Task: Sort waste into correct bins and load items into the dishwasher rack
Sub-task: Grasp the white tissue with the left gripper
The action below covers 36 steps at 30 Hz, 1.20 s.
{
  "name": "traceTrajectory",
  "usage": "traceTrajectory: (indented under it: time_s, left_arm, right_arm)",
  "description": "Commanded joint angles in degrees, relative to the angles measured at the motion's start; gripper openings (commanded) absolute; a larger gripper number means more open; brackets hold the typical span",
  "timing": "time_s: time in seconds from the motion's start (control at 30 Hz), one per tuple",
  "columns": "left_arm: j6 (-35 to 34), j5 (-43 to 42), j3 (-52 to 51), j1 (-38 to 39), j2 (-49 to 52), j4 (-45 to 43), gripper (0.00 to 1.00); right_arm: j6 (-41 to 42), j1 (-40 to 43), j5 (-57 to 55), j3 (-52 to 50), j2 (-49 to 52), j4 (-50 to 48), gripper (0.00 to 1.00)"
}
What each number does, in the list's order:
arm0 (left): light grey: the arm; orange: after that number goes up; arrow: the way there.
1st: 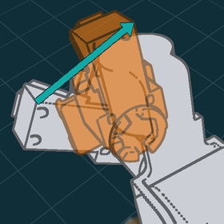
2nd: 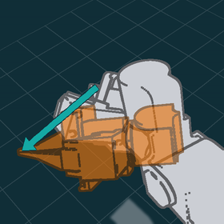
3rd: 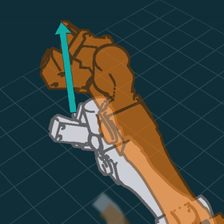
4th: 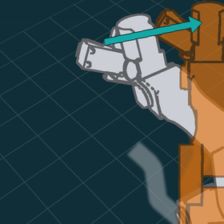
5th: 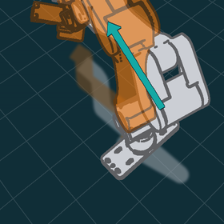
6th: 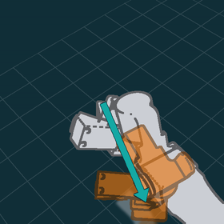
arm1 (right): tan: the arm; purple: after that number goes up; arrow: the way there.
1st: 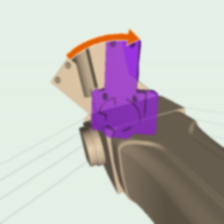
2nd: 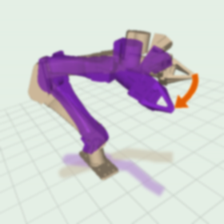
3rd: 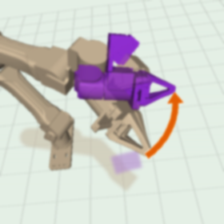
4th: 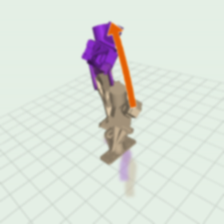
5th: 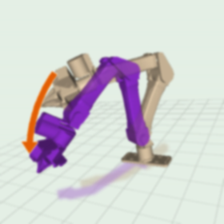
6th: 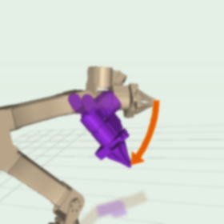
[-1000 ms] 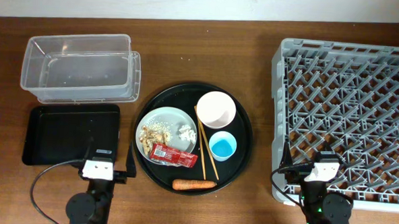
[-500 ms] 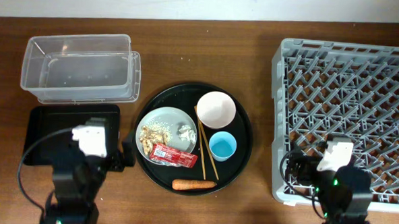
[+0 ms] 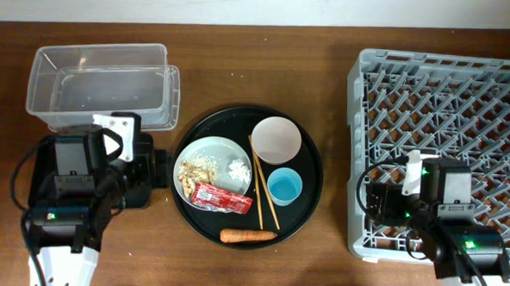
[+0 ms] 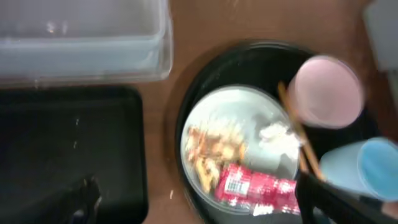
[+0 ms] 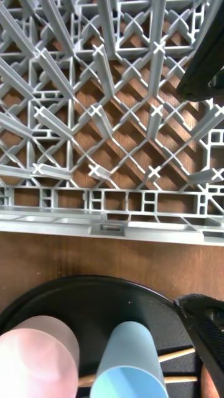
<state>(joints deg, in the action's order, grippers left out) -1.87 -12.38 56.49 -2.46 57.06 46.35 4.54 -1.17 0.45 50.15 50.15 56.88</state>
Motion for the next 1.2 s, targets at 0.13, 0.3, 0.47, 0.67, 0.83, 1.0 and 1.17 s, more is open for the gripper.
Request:
traceTrajectory:
  time_s: [0.13, 0.3, 0.47, 0.67, 0.83, 1.0, 1.17]
  left_arm:
    - [-1.8, -5.4, 1.0, 7.3, 9.4, -8.9, 0.99]
    - [-1.8, -2.1, 1.0, 16.7, 21.3, -13.8, 0.99]
    - [-1.8, 4.4, 1.0, 24.7, 32.2, -17.7, 0.99]
    - [-1.8, 6.9, 1.0, 27.9, 39.0, -19.8, 0.83]
    - [-1.8, 6.9, 1.0, 29.1, 42.0, -21.0, 0.72]
    - [-1.8, 7.4, 1.0, 31.5, 43.8, -22.4, 0.57]
    - [-1.8, 8.8, 1.0, 31.5, 43.6, -22.3, 0.18]
  right_arm:
    - [0.4, -0.3, 0.8, 1.6, -0.1, -0.1, 0.98]
    - [0.5, -0.3, 0.8, 1.6, -0.1, -0.1, 0.98]
    - [0.4, -0.3, 0.8, 1.6, -0.1, -0.1, 0.98]
    - [0.5, -0.3, 0.8, 1.6, -0.1, -0.1, 0.98]
    - [0.5, -0.3, 0.8, 1.6, -0.1, -0.1, 0.98]
    - [0.5, -0.3, 0.8, 1.6, -0.1, -0.1, 0.98]
    - [0.5, -0.3, 0.8, 1.6, -0.1, -0.1, 0.98]
